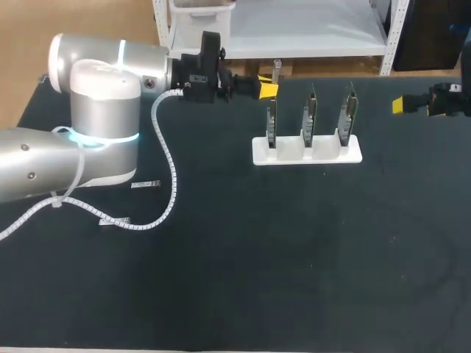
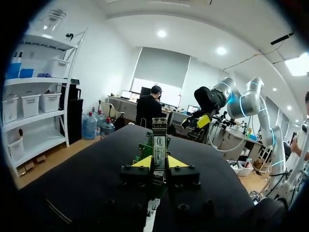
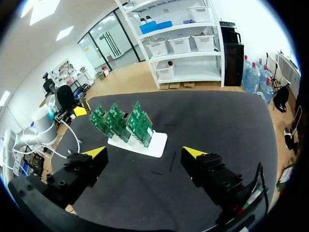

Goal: Pick up the optical module with the left hand, and insert it into the network port with the right hand.

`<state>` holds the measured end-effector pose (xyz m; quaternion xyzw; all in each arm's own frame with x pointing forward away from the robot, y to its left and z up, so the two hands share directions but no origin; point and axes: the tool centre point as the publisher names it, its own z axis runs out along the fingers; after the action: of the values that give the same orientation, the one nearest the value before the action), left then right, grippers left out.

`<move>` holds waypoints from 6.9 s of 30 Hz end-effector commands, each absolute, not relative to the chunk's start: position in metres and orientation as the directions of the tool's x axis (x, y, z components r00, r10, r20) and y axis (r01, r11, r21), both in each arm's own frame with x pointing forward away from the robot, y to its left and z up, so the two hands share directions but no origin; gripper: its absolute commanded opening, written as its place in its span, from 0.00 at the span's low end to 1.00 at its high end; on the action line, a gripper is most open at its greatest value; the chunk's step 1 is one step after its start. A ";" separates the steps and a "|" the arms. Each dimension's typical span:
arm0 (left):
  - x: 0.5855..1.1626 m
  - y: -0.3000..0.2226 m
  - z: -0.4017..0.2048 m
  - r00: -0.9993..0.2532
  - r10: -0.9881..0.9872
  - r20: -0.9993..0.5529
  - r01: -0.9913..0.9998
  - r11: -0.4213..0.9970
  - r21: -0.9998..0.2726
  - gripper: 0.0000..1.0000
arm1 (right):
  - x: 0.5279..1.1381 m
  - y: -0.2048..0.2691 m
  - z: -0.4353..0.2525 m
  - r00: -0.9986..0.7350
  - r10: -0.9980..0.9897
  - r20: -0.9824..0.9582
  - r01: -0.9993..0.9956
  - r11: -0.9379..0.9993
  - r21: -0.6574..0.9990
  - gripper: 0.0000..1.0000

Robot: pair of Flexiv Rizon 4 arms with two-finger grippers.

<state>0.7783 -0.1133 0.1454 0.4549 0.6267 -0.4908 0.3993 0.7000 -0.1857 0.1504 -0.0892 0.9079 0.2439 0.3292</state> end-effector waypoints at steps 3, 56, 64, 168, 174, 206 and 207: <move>0.778 -0.114 0.145 -0.255 0.173 -0.951 0.965 0.106 -0.239 0.00 | 0.700 -0.185 0.150 -0.767 0.000 -0.642 -0.320 0.867 0.382 1.00; 0.778 -0.114 0.145 -0.255 0.173 -0.951 0.965 0.106 -0.239 0.00 | 0.772 -0.084 0.201 -0.254 -0.516 -0.818 -0.963 0.217 0.161 1.00; 0.778 -0.114 0.145 -0.255 0.173 -0.951 0.965 0.106 -0.239 0.00 | 0.778 -0.060 0.197 -0.205 -0.527 -0.825 -0.976 0.174 0.131 1.00; 0.777 -0.106 0.151 -0.229 0.196 -0.953 0.971 0.114 -0.210 1.00 | 0.776 0.033 0.187 -0.140 -0.542 -0.829 -0.990 0.061 0.127 0.00; 0.775 -0.094 0.157 -0.176 0.249 -0.952 0.982 0.109 -0.153 1.00 | 0.776 0.031 0.187 -0.138 -0.542 -0.829 -0.990 0.061 0.125 0.00; 0.789 -0.075 0.106 -0.028 0.659 -0.751 0.996 0.079 0.032 1.00 | 0.777 0.021 0.187 -0.126 -0.515 -0.848 -0.992 0.069 0.105 0.00; 0.787 -0.075 0.105 -0.030 0.657 -0.754 0.997 0.072 0.023 1.00 | 0.777 0.020 0.187 -0.125 -0.514 -0.848 -0.992 0.069 0.105 0.00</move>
<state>0.7849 -0.0721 0.1045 0.6184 0.6591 -0.2786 0.3248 0.7791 0.0218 0.1877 -0.5764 0.6546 0.3673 0.3231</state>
